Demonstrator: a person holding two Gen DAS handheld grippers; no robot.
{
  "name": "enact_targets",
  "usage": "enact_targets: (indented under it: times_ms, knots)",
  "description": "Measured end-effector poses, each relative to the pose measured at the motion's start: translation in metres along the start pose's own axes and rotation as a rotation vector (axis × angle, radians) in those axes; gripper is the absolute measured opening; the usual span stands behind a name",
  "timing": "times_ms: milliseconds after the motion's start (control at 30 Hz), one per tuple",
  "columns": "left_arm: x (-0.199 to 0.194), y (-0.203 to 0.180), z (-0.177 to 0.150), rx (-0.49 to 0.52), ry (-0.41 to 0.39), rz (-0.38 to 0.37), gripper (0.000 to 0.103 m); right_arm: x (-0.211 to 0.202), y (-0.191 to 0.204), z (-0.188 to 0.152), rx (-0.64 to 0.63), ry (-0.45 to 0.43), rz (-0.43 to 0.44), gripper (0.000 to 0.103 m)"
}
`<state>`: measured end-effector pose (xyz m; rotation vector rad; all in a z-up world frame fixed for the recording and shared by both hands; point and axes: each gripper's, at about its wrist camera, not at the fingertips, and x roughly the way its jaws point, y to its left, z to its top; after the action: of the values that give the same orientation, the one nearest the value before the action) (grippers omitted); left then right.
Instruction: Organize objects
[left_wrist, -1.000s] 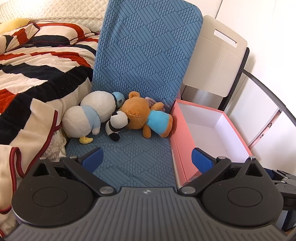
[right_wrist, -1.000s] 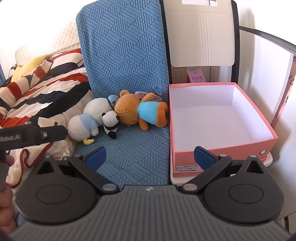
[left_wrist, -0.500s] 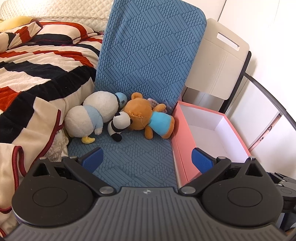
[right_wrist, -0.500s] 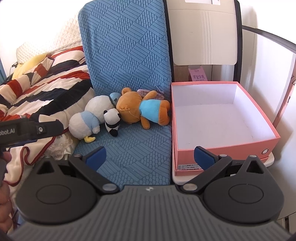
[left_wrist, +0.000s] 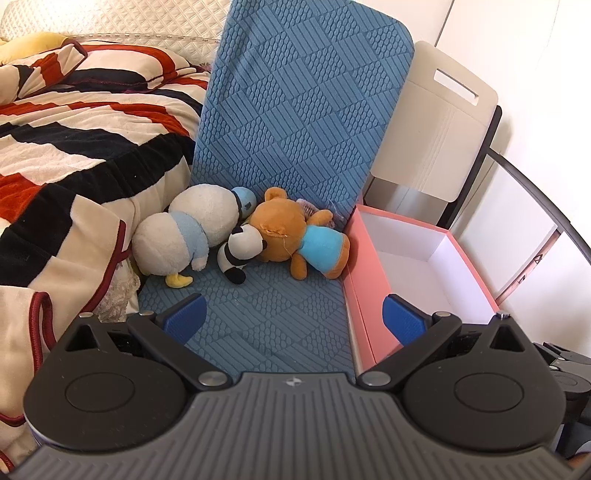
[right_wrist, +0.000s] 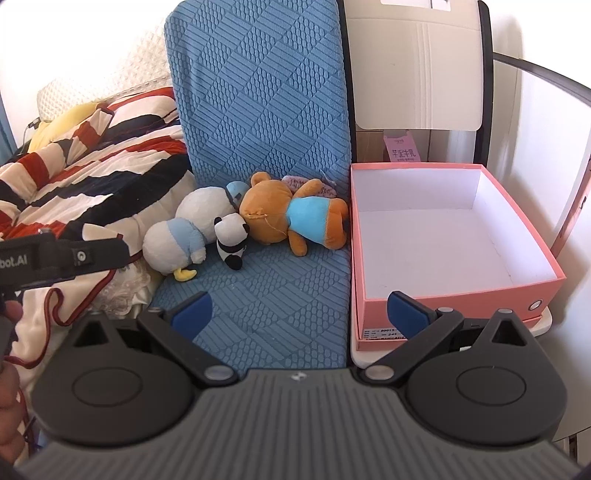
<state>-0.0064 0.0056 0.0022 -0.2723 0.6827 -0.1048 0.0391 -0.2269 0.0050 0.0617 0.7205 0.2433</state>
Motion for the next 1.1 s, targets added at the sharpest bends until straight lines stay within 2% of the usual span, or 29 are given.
enact_targets:
  times_ms: [733,1100]
  knots:
    - [0.007,0.002,-0.001,-0.006,0.009,-0.002,0.103,0.007,0.0,-0.004,0.007,0.019,-0.001,0.103]
    - [0.027,0.014,0.0,-0.017,0.038,0.022,0.103,0.025,-0.003,-0.005,0.014,0.047,0.012,0.103]
